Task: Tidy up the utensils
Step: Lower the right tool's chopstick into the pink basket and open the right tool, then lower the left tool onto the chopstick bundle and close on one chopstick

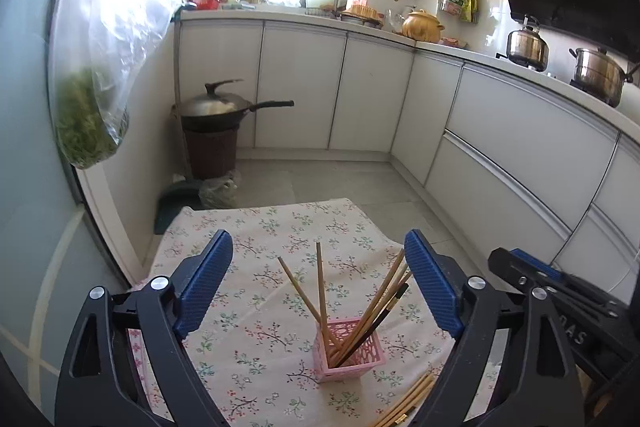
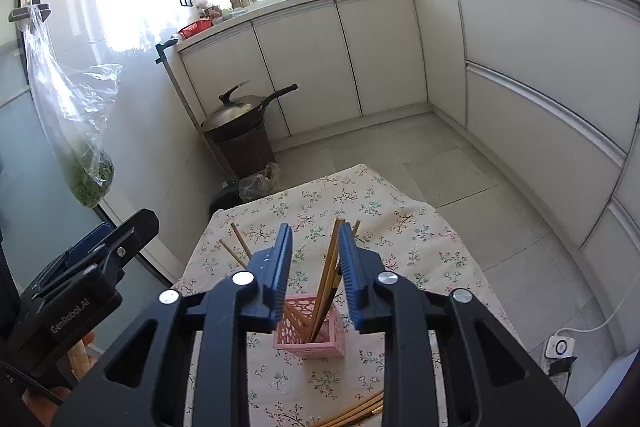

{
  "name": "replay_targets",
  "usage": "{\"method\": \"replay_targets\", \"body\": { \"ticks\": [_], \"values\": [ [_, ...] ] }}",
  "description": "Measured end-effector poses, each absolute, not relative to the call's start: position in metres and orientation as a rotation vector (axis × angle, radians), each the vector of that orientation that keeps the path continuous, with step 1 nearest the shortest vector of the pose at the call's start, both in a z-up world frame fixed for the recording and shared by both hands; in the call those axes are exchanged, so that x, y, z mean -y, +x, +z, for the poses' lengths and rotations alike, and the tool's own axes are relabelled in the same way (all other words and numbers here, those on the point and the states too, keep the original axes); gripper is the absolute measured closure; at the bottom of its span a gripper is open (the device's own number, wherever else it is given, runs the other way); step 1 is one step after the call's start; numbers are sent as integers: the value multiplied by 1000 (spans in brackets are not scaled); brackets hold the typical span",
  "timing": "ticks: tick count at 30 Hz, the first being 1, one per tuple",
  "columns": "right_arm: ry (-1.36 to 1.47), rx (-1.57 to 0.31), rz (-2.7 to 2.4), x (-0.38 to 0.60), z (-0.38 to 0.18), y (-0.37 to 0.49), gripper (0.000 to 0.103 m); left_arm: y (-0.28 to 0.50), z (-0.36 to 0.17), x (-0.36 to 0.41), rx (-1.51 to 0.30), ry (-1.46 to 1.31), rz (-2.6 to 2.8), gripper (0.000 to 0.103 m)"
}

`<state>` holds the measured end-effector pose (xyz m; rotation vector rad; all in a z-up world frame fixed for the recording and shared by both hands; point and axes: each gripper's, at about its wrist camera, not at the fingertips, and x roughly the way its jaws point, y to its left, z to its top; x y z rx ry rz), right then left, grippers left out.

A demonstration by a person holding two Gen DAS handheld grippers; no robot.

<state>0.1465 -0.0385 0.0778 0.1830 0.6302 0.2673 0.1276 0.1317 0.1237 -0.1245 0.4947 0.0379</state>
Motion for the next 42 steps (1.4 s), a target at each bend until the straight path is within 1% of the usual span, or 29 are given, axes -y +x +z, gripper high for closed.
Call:
{"method": "replay_targets", "body": {
  "ticks": [3,7,9,11,12,16,18,20,23,27,33,37,39,42],
  "values": [
    [180,-626,251,45,79,136,71,120,125,-123,-480,-97,45,13],
    [187,-636,234,55,74,126,64,113,121,-118,-487,-78,55,7],
    [193,-630,223,60,72,120,58,111,115,-115,-504,-69,52,7],
    [197,-626,213,64,69,114,49,110,108,-113,-523,-55,50,7],
    [199,-626,203,66,67,110,48,109,105,-110,-533,-47,46,7],
    [205,-640,172,75,59,103,35,102,96,-105,-551,-25,36,7],
    [208,-644,162,79,55,99,31,98,94,-103,-552,-19,31,7],
    [217,-642,147,87,52,92,18,96,91,-100,-560,-8,22,7],
    [266,-641,152,107,43,79,7,97,78,-95,-599,13,-5,7],
    [334,-701,156,143,16,60,7,106,53,-76,-692,62,-77,7],
    [389,-804,79,197,-39,45,7,121,13,-26,-838,140,-226,7],
    [430,-840,41,226,-69,42,7,141,-28,14,-996,174,-311,7],
    [450,-843,39,236,-77,43,7,156,-50,31,-1106,130,-393,7],
    [466,-853,45,246,-86,44,7,179,-78,42,-1216,68,-411,7]
  ]
}}
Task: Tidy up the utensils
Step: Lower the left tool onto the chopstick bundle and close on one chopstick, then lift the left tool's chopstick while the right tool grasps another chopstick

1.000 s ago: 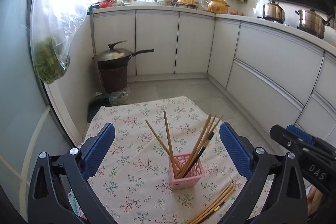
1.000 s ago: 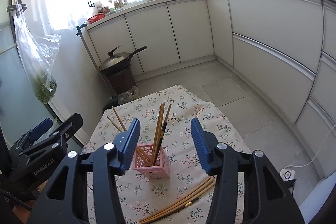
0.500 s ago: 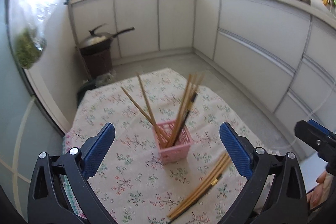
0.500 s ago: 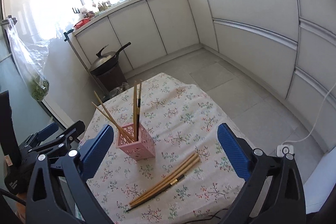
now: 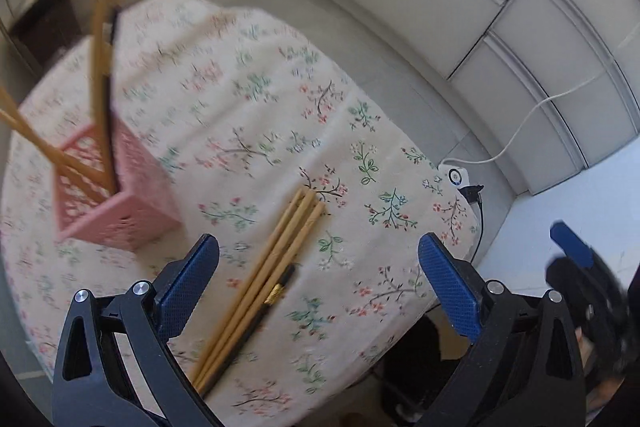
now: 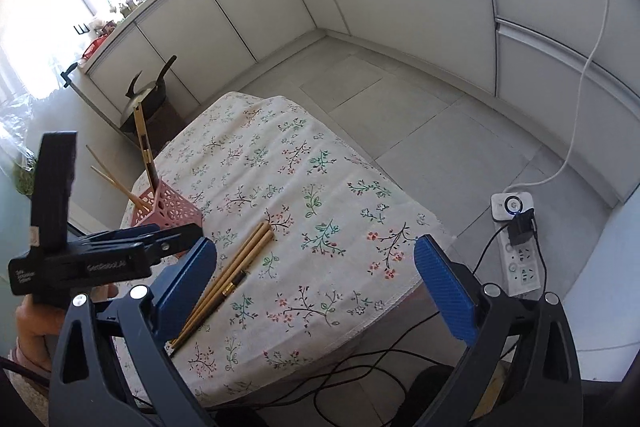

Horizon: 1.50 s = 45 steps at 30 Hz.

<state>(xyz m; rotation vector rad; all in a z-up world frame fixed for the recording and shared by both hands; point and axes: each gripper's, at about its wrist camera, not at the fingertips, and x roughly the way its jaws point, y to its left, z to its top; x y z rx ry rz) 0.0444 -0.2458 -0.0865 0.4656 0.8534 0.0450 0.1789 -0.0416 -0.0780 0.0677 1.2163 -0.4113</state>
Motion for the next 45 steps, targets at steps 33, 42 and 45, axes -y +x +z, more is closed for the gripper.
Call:
{"method": "replay_targets", "body": {
  "ticks": [33,42,45],
  "values": [
    [589,-1037,64,254,-125,67,7,226,-164,62,-1356,310,-312,93],
    [649,-1173,39,224,-141,100,7,196,-125,34,-1188,310,-369,97],
    [643,-1232,41,200,-151,123,7,173,-95,22,-1120,308,-375,97]
  ]
}}
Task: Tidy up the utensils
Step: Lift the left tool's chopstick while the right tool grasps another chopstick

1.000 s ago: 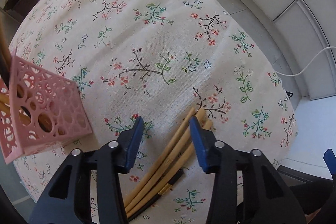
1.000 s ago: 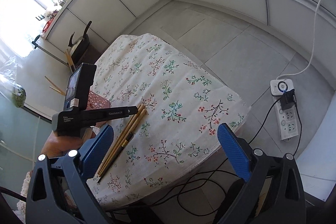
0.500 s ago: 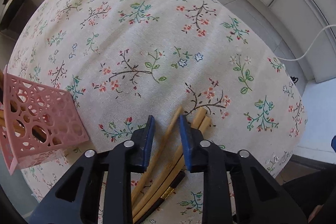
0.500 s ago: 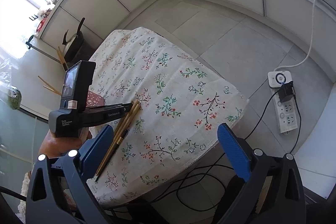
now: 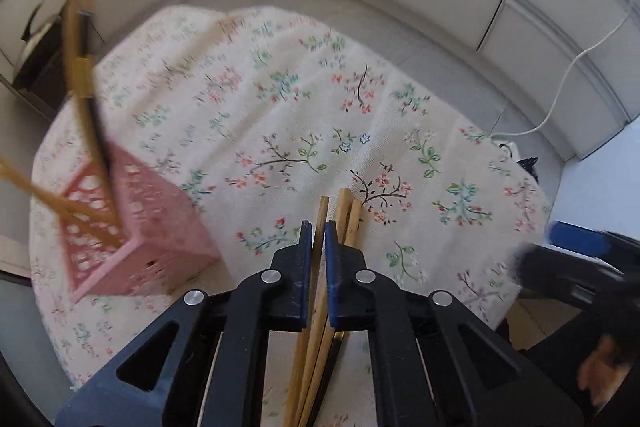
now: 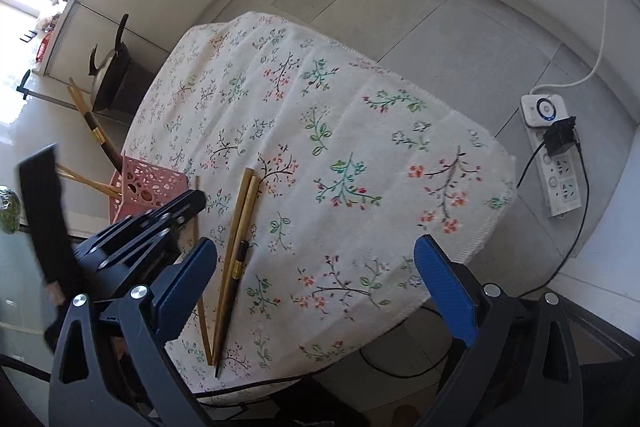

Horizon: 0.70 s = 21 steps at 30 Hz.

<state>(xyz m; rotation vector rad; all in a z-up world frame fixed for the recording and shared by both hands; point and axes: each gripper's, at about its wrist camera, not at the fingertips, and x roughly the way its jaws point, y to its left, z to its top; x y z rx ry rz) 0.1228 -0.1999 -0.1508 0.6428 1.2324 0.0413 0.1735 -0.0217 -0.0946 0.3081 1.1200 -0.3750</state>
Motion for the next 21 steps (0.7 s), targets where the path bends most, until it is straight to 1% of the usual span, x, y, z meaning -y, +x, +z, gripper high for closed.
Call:
{"method": "replay_targets", "body": {
  "ticks": [1,3,5,6,8,9,10,11,13,16,21],
  "values": [
    [646,-1246,40,192,-154,130,8,166,-84,15,-1105,305,-374,98],
    [646,-1268,24,177,-160,144,18,153,-68,7,-1073,286,-374,98],
    [632,-1295,20,163,-166,154,32,140,-53,-4,-1033,265,-371,98],
    [625,-1316,17,155,-170,160,36,133,-43,-9,-1011,252,-366,98],
    [615,-1348,1,143,-178,166,54,121,-30,-20,-974,229,-356,99],
    [610,-1357,-13,139,-181,169,57,115,-25,-23,-957,221,-350,99],
    [608,-1362,-26,136,-183,171,64,109,-20,-28,-944,214,-347,99],
    [613,-1367,-39,133,-186,173,69,106,-16,-32,-932,206,-345,99],
    [623,-1375,-57,130,-190,176,73,99,-9,-41,-913,186,-346,99],
    [646,-1391,-72,125,-196,179,75,93,-1,-53,-890,156,-343,99],
    [640,-1390,-105,119,-200,186,76,92,7,-64,-876,119,-349,99]
  ]
}}
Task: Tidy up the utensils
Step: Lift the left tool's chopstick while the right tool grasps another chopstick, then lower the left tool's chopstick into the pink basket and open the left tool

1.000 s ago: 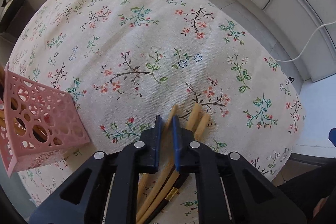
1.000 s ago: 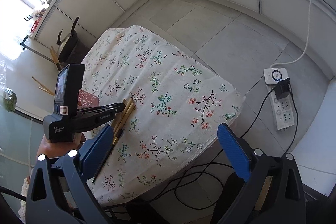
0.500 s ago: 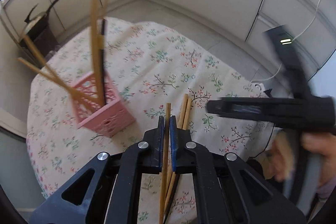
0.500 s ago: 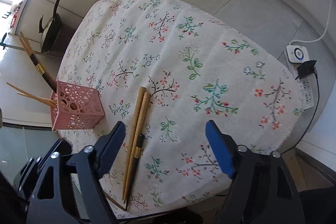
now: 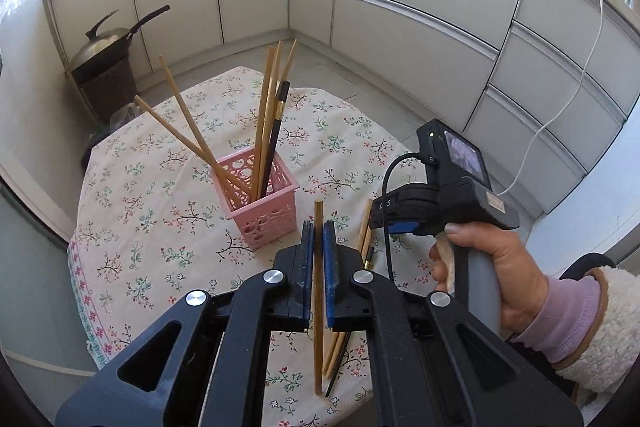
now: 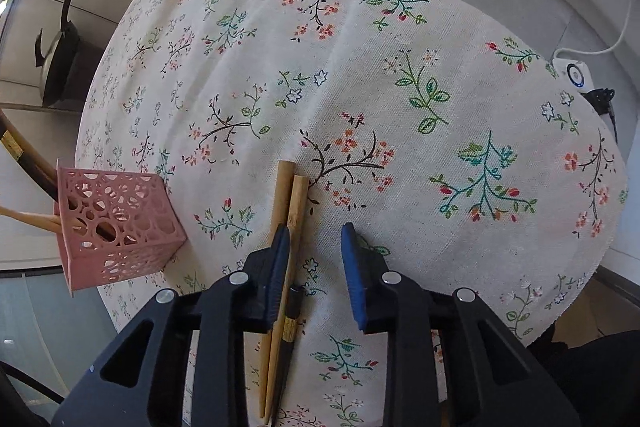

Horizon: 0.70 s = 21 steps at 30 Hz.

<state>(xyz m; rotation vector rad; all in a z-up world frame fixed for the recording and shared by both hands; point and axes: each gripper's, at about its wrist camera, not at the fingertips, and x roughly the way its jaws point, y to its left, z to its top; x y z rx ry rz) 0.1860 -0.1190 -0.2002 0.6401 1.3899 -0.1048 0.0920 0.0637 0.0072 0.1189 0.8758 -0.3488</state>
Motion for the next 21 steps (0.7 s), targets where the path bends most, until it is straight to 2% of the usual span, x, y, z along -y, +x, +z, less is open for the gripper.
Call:
{"method": "replay_targets", "body": {
  "ticks": [7,9,10,11,15,21],
  "values": [
    [531,-1391,-171,95,-199,206,77,92,12,-71,-864,97,-357,99],
    [532,-1384,-180,94,-200,209,82,93,13,-73,-861,93,-353,99],
    [561,-1383,-166,97,-202,210,92,93,14,-74,-859,89,-351,99],
    [608,-1369,-159,102,-203,208,93,93,14,-75,-856,84,-349,99],
    [710,-1311,-124,120,-201,198,94,93,18,-79,-838,66,-333,99],
    [684,-1168,-51,128,-157,170,95,89,27,-83,-795,48,-313,99]
  ]
}}
